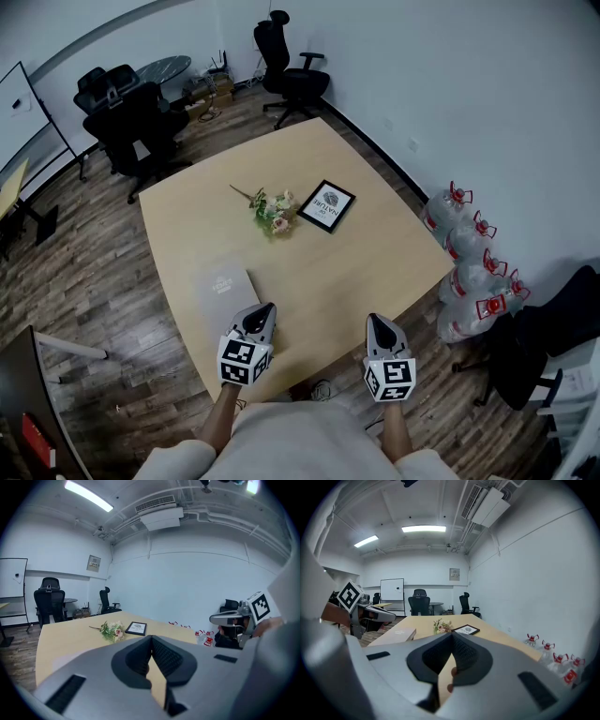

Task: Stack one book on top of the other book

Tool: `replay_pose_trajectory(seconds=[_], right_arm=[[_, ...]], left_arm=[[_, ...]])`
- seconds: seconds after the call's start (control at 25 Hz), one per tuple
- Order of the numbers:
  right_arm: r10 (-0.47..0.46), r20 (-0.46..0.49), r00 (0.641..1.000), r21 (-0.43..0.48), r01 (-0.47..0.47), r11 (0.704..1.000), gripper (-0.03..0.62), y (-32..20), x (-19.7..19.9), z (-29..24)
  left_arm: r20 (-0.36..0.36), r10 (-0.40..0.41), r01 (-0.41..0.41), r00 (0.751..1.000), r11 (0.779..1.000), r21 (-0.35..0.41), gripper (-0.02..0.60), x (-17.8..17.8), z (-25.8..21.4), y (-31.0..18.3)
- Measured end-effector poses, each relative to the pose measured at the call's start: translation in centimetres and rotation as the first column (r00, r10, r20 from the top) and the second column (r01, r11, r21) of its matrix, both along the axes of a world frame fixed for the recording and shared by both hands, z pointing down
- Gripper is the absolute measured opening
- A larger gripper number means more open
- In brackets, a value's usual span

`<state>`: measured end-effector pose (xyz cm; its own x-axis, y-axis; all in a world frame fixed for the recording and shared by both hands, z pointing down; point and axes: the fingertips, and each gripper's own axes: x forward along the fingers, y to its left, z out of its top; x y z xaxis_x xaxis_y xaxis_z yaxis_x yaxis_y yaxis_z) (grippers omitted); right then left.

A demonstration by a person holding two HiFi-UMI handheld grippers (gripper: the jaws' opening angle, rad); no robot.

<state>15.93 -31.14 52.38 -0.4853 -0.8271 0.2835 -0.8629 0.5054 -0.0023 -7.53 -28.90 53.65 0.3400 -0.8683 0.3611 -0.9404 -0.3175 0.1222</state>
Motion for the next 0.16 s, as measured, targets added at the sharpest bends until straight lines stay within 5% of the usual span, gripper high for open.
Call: replay_pose_trajectory(seconds=[0.16], right_arm=[[-0.002,-0.002,1.000,-0.001,0.002,1.000,0.002,-0.03,-0.07,0.07]], left_arm=[[0.002,0.002,-0.002,1.000,1.000,-0.001,0.009,-0.05,0.06,0.01]])
